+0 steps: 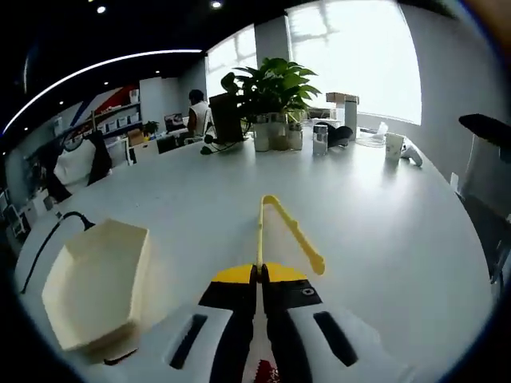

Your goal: Place the target food into the container with the food tongs after gripping and lifting it, then release it inside without dropping or visibly crushing the food.

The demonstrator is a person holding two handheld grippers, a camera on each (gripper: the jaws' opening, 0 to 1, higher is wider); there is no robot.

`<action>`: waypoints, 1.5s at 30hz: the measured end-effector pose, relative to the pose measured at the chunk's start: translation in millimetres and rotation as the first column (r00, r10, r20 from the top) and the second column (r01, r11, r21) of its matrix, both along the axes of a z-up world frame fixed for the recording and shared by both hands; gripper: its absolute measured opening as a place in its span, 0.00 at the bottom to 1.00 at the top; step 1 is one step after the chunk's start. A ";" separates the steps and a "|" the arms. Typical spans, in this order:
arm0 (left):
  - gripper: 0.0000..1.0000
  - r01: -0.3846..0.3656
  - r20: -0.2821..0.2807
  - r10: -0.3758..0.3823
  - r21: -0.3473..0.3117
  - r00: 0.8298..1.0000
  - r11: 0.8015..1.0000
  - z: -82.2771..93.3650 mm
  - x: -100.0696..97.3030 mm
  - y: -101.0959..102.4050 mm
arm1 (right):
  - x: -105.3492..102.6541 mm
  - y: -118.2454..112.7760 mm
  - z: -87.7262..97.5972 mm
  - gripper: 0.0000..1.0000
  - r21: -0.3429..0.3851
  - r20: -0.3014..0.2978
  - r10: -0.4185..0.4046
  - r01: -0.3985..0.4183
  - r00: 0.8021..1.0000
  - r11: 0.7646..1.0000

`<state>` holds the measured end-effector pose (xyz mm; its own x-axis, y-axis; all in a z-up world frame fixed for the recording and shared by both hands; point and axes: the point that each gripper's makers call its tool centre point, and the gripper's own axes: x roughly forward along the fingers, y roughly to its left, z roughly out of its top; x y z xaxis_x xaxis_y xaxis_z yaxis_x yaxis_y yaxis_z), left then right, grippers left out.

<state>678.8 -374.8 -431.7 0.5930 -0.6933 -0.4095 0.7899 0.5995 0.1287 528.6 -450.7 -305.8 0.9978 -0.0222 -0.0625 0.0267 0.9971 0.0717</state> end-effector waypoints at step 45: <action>0.02 0.249 0.501 -0.253 0.076 0.828 0.966 80.9 -106.7 59.6 | 27.6 67.6 -36.0 0.84 0.712 -0.192 0.243 -0.036 0.951 0.702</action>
